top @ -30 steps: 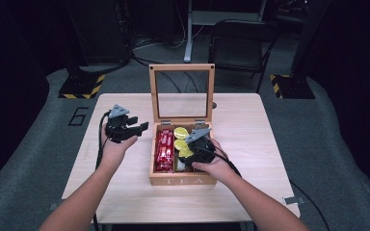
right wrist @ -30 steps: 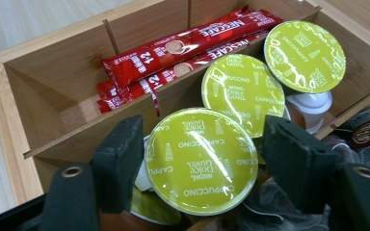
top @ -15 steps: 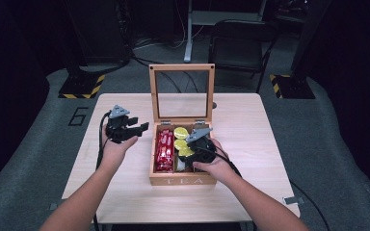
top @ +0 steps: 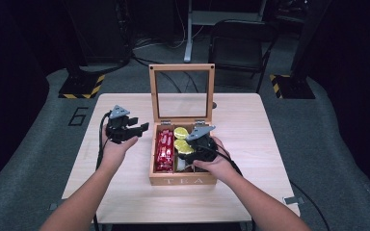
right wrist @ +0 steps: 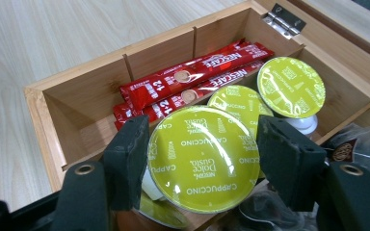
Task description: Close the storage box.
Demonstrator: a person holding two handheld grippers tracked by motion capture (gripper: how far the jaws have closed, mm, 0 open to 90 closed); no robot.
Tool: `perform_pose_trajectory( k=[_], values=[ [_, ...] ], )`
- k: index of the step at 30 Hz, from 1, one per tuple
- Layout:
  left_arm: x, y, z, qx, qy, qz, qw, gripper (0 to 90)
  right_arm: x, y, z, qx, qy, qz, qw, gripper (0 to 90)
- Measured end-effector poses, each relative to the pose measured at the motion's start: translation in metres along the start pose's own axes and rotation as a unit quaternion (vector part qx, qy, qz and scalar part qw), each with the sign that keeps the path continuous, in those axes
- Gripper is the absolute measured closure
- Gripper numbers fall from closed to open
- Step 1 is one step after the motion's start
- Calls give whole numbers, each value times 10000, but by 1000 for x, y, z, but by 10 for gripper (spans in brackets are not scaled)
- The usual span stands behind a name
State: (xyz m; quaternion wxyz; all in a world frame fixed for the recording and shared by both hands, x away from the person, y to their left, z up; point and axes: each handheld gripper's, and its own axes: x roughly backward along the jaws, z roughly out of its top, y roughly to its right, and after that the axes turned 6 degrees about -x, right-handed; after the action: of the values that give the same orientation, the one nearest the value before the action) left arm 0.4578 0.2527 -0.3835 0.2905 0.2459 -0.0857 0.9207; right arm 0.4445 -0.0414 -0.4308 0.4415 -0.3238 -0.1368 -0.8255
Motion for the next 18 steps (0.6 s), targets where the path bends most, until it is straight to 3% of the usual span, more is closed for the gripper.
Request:
perform_pose_trajectory(
  k=[10, 18],
  values=[
    [0, 0, 0, 25, 37, -11, 10000, 450, 12, 4, 5, -31, 134, -86, 9999, 371],
    [0, 0, 1, -3, 26, -26, 10000, 447, 23, 16, 6, -131, 255, -230, 9993, 370]
  ],
)
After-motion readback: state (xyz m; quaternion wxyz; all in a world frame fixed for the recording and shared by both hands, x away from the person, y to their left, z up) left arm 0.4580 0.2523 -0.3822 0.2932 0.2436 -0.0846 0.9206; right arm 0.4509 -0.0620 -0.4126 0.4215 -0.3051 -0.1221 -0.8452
